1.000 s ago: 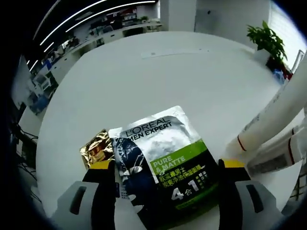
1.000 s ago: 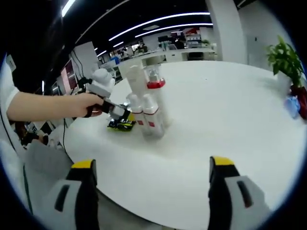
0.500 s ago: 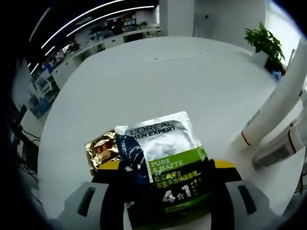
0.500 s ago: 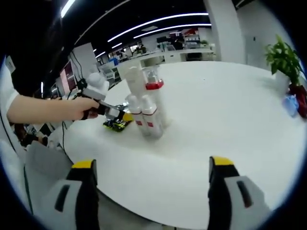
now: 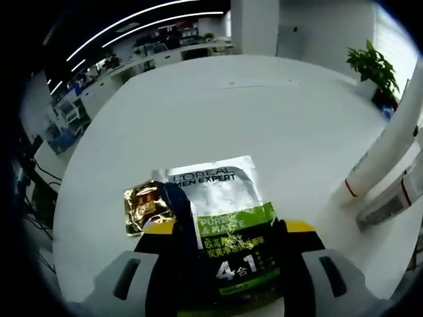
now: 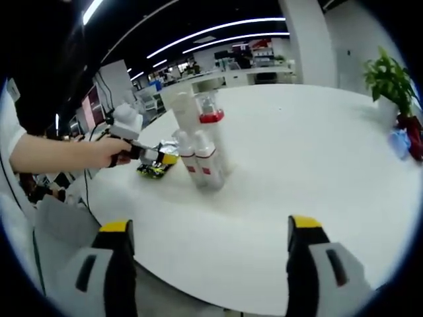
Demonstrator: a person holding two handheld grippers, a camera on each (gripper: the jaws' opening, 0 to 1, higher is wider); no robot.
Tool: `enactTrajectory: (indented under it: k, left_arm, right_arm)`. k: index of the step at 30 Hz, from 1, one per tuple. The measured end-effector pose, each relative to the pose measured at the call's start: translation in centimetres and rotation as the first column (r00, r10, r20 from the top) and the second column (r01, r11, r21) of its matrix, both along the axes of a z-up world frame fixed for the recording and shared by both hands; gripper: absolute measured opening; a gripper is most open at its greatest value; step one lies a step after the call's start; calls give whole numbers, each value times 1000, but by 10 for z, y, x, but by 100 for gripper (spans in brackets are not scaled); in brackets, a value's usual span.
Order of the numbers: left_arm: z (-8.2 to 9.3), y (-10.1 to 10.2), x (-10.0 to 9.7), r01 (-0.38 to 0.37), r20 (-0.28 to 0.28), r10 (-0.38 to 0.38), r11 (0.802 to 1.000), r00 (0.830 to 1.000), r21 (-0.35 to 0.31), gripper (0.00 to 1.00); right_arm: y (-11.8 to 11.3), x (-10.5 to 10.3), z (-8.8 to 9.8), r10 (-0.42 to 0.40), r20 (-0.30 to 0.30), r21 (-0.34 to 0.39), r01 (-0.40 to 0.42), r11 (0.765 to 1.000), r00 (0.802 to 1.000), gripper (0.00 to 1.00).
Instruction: Arrange the skincare products in the storage area until every visible bottle or jar stands upright without overlapping.
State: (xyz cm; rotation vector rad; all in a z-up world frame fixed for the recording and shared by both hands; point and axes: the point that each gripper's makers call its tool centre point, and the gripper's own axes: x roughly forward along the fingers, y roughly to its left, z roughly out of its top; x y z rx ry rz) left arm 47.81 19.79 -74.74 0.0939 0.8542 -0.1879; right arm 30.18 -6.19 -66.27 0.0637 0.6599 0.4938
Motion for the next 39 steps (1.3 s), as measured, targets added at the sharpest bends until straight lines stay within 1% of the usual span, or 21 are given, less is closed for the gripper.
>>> enactTrajectory:
  k: [3,5,6,7,8,9,10,11,13,17,23,27,31,38,39]
  left_arm:
    - [1,3,-2,-1,9,1,1000,1000,-6,49]
    - [2,6,-1,-13,13,13,1000,1000,-21,46]
    - [3,6,-1,-21,15,21,999,1000,-32,43]
    - [5,6,-1,-42,23,44,997,999,-66,41]
    - [7,5,0,-58,30,61,994,998,-95,35]
    - [7,8,-2,-19,25,22,995,999,-94,26]
    - [4,10,-1,-60,21,63,993,998,-102,27]
    - [4,8,-1,-52,29,56,993,998,-110,26]
    - [4,8,-1,-50,28,53,993,998,-106,26]
    - [5,8,-3,-62,23,66,990,998,-124,24]
    - [10,10,-12,-67,21,71,986,997,-152,19]
    - [16,10,-18,-52,35,58,985,998,-164,17]
    - [27,9,-26,-30,59,42,983,997,-180,16]
    - [45,0,-42,38,111,-16,980,994,-195,16]
    - [49,-2,-46,59,125,-35,980,992,-190,16]
  right_arm:
    - [0,0,0,-1,-1,1,1,1000,1000,97]
    - [0,-1,-1,0,-3,-1,0,1000,1000,97]
    - [0,-1,-1,1,-4,-1,-1,1000,1000,97]
    - [0,-1,-1,1,-4,-1,-1,1000,1000,96]
    - [0,-1,-1,2,-7,0,-2,1000,1000,96]
    - [0,-1,-1,1,-6,0,-1,1000,1000,96]
    - [0,-1,-1,1,-6,0,-1,1000,1000,96]
    - [0,-1,-1,2,-5,0,-2,1000,1000,96]
    - [0,-1,0,2,-4,-2,-2,1000,1000,96]
    - [0,-1,1,1,0,-2,-1,1000,1000,96]
    - [-1,-2,5,-1,10,-3,1,1000,1000,96]
    - [1,-2,7,6,16,-4,-6,1000,1000,96]
    - [6,-2,10,17,25,-2,-17,1000,1000,96]
    - [14,-5,16,37,40,5,-37,999,999,96]
    - [15,-5,16,39,42,8,-39,999,998,95]
